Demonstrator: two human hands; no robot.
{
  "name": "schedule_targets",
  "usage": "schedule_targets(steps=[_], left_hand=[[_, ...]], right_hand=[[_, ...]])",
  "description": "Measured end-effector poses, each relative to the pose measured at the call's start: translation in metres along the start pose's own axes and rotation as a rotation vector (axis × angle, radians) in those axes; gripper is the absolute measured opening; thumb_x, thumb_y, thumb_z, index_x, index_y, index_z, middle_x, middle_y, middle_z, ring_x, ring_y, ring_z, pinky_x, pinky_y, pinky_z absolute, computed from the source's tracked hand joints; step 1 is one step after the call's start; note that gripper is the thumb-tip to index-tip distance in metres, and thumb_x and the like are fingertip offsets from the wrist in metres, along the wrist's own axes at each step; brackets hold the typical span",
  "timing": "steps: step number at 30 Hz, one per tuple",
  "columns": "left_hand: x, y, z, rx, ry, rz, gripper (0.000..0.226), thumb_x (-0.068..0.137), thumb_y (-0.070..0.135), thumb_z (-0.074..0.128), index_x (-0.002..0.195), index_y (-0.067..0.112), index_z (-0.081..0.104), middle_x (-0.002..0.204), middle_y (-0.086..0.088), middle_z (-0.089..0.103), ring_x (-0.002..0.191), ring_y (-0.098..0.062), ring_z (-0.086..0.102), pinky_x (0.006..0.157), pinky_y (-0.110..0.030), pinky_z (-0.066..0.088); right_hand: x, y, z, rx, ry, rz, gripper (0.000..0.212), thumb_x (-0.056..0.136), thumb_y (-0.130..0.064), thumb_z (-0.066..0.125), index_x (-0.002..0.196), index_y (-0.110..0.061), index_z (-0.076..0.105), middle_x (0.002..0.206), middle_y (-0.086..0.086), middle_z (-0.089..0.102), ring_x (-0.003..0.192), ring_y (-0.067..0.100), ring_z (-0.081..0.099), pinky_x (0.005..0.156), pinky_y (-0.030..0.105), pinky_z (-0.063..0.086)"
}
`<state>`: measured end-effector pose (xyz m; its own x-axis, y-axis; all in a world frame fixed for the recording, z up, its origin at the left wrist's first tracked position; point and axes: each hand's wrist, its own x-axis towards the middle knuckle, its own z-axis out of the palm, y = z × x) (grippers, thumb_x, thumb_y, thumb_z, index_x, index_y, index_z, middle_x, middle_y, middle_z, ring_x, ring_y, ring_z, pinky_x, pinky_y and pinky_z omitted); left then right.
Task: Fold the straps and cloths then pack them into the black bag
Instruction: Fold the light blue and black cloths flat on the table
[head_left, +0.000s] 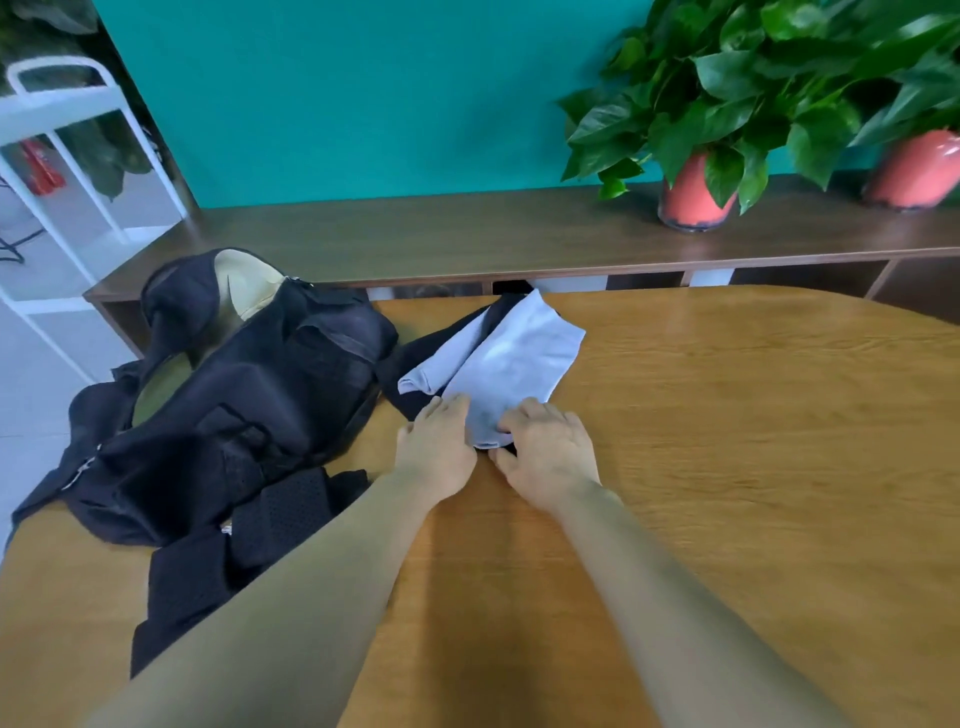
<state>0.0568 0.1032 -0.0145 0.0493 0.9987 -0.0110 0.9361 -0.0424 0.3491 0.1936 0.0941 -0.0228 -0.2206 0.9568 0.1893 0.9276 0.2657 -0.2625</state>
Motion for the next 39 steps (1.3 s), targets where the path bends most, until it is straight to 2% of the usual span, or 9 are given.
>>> schedule_targets(steps=[5,9,15,18,21,26,30,35,39], left_hand=[[-0.028,0.017,0.013,-0.011,-0.028,0.106,0.033,0.093,0.006,0.041,0.125,0.012,0.046,0.123,-0.001,0.048,0.127,-0.022,0.038,0.088,-0.035,0.035],[-0.05,0.032,0.015,0.045,-0.139,0.173,0.051,0.098,0.008,0.036,0.147,0.02,0.03,0.156,0.007,0.024,0.147,-0.016,0.011,0.112,-0.041,0.022],[-0.074,0.04,0.012,0.162,-0.089,0.217,0.051,0.096,0.009,0.038,0.145,0.025,0.034,0.157,0.007,0.023,0.147,-0.014,0.008,0.113,-0.039,0.016],[-0.081,0.039,0.007,0.153,-0.01,0.155,0.054,0.096,0.01,0.04,0.146,0.028,0.034,0.158,0.005,0.022,0.147,-0.014,0.01,0.114,-0.039,0.013],[-0.087,0.047,0.002,0.084,-0.007,0.179,0.05,0.096,0.019,0.041,0.144,0.031,0.036,0.156,0.007,0.025,0.145,-0.012,0.014,0.113,-0.04,0.011],[-0.091,0.056,0.01,0.113,-0.086,0.309,0.051,0.089,0.038,0.051,0.139,0.034,0.041,0.148,0.016,0.035,0.14,-0.006,0.022,0.108,-0.037,0.011],[-0.077,0.047,0.019,0.192,-0.056,0.284,0.045,0.094,0.035,0.047,0.139,0.036,0.042,0.149,0.017,0.035,0.14,-0.006,0.023,0.107,-0.038,0.013],[-0.062,0.043,0.017,0.12,-0.068,0.28,0.048,0.087,0.031,0.051,0.135,0.036,0.048,0.146,0.019,0.039,0.138,-0.003,0.025,0.108,-0.033,0.008],[-0.057,0.041,0.011,-0.052,-0.053,0.244,0.035,0.089,0.021,0.048,0.119,0.033,0.062,0.127,0.022,0.054,0.126,-0.002,0.038,0.098,-0.026,0.009]], right_hand=[[-0.044,0.008,-0.01,-0.015,0.016,0.078,0.034,0.094,-0.042,0.045,0.119,-0.022,0.056,0.116,-0.002,0.052,0.11,0.018,0.048,0.092,0.027,0.035],[-0.084,0.006,-0.016,-0.023,0.054,0.144,0.033,0.093,-0.041,0.047,0.114,-0.019,0.058,0.115,0.001,0.053,0.108,0.02,0.047,0.088,0.029,0.037],[-0.124,0.0,-0.023,0.123,0.034,0.151,0.037,0.089,-0.043,0.051,0.117,-0.02,0.06,0.112,0.0,0.054,0.108,0.021,0.047,0.091,0.031,0.04],[-0.125,0.013,-0.035,0.274,0.079,0.156,0.028,0.086,-0.026,0.054,0.111,-0.019,0.066,0.107,-0.002,0.062,0.104,0.02,0.053,0.083,0.03,0.044],[-0.121,0.038,-0.044,0.182,0.15,0.193,0.036,0.083,-0.012,0.053,0.117,-0.02,0.065,0.119,-0.002,0.062,0.113,0.019,0.052,0.085,0.029,0.043],[-0.111,0.061,-0.042,0.068,-0.034,0.169,0.045,0.088,-0.015,0.049,0.132,-0.023,0.053,0.142,-0.004,0.045,0.134,0.015,0.034,0.103,0.026,0.027],[-0.099,0.067,-0.035,-0.011,0.002,0.175,0.035,0.093,-0.024,0.048,0.127,-0.026,0.057,0.133,-0.003,0.049,0.123,0.02,0.041,0.099,0.027,0.032],[-0.084,0.071,-0.026,-0.013,0.076,0.206,0.031,0.093,-0.018,0.047,0.118,-0.024,0.063,0.119,-0.001,0.055,0.108,0.022,0.047,0.091,0.03,0.038],[-0.079,0.076,-0.026,0.079,0.089,0.233,0.031,0.091,-0.018,0.048,0.115,-0.023,0.067,0.115,-0.002,0.058,0.107,0.021,0.047,0.092,0.031,0.039]])
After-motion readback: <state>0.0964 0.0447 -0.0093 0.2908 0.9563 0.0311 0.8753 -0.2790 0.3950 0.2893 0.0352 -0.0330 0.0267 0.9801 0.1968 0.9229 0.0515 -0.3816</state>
